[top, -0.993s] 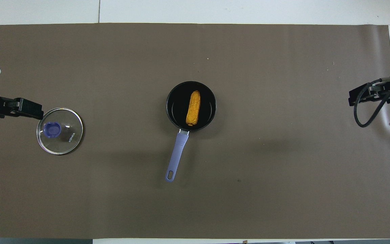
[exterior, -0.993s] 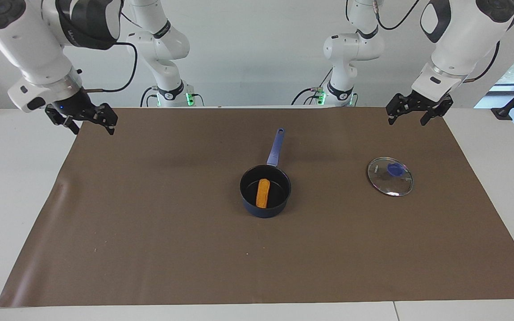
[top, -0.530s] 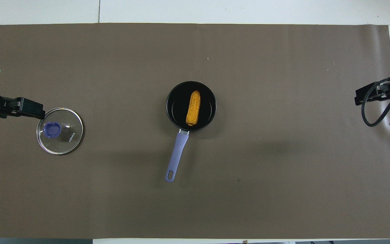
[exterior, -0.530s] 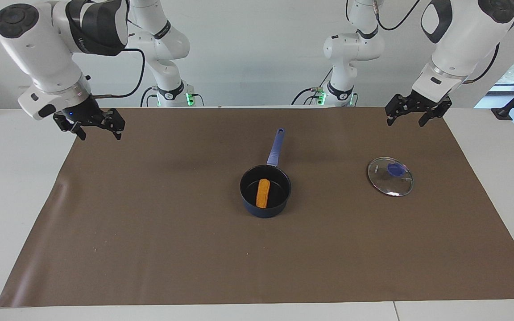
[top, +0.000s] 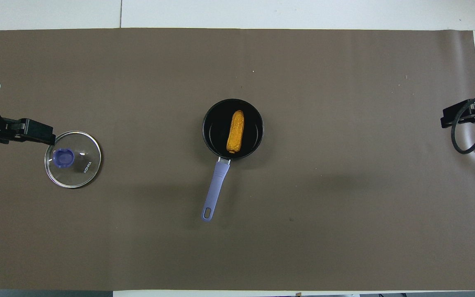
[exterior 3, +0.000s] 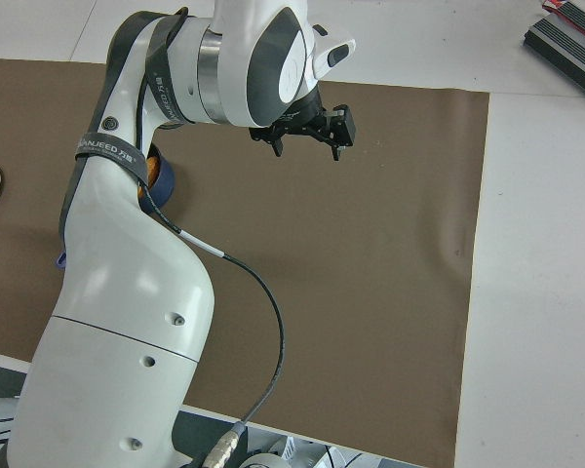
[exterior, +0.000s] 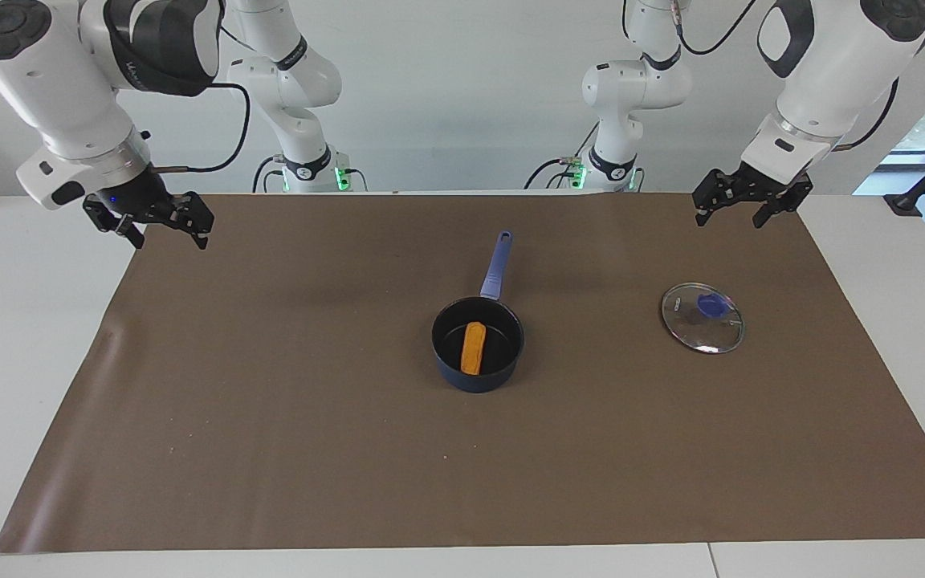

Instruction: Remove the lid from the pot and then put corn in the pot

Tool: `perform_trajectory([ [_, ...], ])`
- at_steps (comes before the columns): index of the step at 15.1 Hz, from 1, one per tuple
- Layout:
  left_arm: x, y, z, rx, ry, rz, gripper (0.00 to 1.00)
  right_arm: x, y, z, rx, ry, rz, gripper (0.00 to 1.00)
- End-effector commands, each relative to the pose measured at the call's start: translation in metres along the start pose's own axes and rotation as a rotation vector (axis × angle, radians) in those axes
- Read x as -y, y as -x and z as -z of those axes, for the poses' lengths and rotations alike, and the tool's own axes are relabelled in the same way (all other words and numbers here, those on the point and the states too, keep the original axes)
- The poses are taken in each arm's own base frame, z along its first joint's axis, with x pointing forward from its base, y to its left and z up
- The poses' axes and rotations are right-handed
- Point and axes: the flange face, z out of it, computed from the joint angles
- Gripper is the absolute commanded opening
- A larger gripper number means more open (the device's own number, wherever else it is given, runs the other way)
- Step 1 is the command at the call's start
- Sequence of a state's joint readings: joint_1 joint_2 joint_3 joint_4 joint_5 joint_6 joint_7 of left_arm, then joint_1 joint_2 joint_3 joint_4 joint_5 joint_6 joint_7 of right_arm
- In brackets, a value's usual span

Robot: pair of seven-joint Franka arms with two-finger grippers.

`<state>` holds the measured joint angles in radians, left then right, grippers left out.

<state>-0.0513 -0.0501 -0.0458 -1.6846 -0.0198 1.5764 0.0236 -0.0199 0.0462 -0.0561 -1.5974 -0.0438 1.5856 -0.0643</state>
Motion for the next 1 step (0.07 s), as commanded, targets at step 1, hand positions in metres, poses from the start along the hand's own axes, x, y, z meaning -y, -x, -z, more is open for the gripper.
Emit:
perform_trajectory([
  [1, -0.0026, 0.0034, 0.0016, -0.008, 0.011, 0.006, 1.0, -0.0058, 0.0074, 0.0087, -0.005, -0.018, 0.016, 1.0],
])
